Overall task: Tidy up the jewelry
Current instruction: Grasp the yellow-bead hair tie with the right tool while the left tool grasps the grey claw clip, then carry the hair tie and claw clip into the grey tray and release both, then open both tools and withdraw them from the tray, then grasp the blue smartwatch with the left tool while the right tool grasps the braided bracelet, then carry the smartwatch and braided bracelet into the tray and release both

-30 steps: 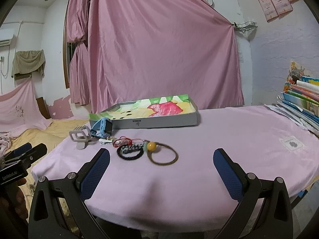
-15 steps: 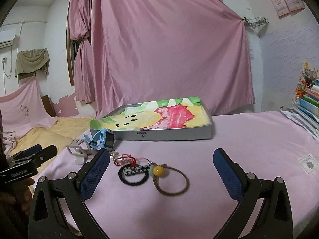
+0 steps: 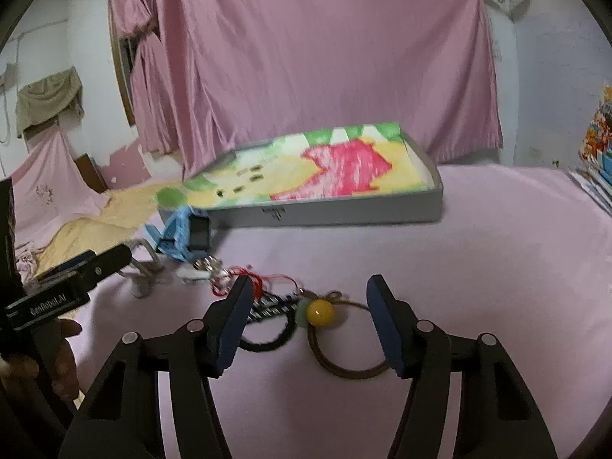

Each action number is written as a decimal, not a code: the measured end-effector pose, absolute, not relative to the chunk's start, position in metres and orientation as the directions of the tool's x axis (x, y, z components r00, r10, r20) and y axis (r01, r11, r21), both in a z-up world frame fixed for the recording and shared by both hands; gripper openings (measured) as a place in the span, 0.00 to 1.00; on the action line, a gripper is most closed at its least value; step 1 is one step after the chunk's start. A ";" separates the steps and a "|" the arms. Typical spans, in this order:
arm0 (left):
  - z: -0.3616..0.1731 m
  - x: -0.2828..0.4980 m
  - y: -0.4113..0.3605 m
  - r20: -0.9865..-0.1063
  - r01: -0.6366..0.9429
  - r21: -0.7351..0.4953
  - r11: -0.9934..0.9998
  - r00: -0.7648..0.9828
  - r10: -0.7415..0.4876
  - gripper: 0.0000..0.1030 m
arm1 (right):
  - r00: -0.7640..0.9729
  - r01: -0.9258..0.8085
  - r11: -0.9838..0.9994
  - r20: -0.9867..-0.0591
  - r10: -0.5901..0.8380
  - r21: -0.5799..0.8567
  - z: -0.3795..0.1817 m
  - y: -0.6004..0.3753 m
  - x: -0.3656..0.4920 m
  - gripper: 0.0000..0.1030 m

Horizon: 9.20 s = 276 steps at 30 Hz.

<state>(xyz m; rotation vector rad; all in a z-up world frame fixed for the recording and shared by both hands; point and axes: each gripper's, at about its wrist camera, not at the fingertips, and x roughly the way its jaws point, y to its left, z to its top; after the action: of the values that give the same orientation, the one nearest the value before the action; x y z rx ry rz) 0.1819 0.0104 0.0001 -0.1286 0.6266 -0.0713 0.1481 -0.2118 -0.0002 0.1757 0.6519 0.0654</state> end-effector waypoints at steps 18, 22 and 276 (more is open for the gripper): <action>-0.018 0.210 0.009 -0.676 -0.012 -0.158 0.987 0.730 -0.099 0.60 | 0.695 -0.002 0.980 -0.704 0.146 0.201 -0.025 -0.209 0.174 0.22; -0.018 0.210 0.010 -0.675 -0.013 -0.162 0.987 0.731 -0.101 0.60 | 0.696 -0.009 0.979 -0.702 0.153 0.205 -0.025 -0.209 0.174 0.22; 0.013 0.308 -0.063 -0.622 0.249 -0.275 0.929 0.690 -0.369 0.34 | 0.733 -0.107 0.972 -0.644 0.219 0.209 0.007 -0.254 0.304 0.40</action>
<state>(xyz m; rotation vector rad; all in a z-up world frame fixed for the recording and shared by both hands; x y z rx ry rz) 0.3078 -0.0628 0.0129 -0.1737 0.7316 -0.3476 0.3045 -0.2543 0.0072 0.1614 0.7269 0.1804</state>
